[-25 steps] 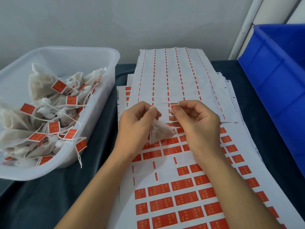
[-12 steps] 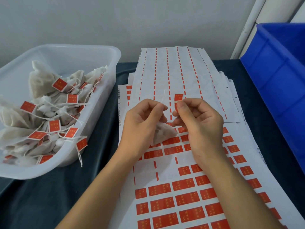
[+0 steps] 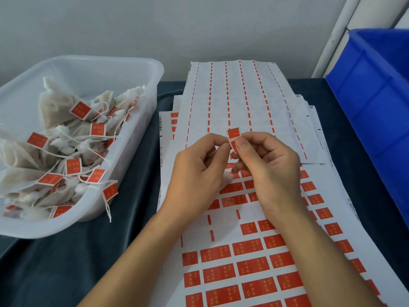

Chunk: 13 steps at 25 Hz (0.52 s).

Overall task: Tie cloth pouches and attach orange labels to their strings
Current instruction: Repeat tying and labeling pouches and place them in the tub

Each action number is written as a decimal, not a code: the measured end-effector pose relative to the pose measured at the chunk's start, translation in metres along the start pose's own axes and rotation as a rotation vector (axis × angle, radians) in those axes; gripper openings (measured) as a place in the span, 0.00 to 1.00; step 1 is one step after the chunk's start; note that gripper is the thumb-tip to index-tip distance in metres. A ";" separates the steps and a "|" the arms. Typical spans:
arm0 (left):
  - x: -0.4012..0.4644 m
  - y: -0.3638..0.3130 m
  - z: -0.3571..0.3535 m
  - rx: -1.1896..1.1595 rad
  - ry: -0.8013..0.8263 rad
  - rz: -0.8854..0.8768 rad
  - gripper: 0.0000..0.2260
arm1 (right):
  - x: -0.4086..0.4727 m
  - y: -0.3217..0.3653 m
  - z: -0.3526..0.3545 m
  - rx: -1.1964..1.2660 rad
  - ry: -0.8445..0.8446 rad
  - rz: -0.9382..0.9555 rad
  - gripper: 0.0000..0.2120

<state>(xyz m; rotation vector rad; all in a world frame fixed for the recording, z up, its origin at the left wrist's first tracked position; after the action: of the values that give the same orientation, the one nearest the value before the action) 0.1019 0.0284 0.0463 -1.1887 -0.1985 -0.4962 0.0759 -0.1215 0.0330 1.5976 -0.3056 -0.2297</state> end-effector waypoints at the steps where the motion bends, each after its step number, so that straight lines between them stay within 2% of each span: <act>1: 0.000 0.000 0.000 0.001 0.005 -0.004 0.07 | 0.000 -0.001 0.000 -0.003 0.001 -0.002 0.04; 13: 0.002 0.003 0.001 -0.112 0.008 -0.023 0.09 | -0.001 0.004 -0.004 -0.048 0.028 0.022 0.05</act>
<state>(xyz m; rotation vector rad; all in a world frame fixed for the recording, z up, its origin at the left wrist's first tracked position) 0.1055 0.0298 0.0448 -1.2944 -0.1792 -0.5375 0.0760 -0.1175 0.0371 1.5479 -0.2939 -0.1967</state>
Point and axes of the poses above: each hand's wrist, its own x-axis towards the middle knuckle, its own z-axis out of the back of the hand, y = z × x, the point moved 10 cm from there along x, towards the middle knuckle, and after that the axes turned 11 degrees about -z, right-handed, at the moved point
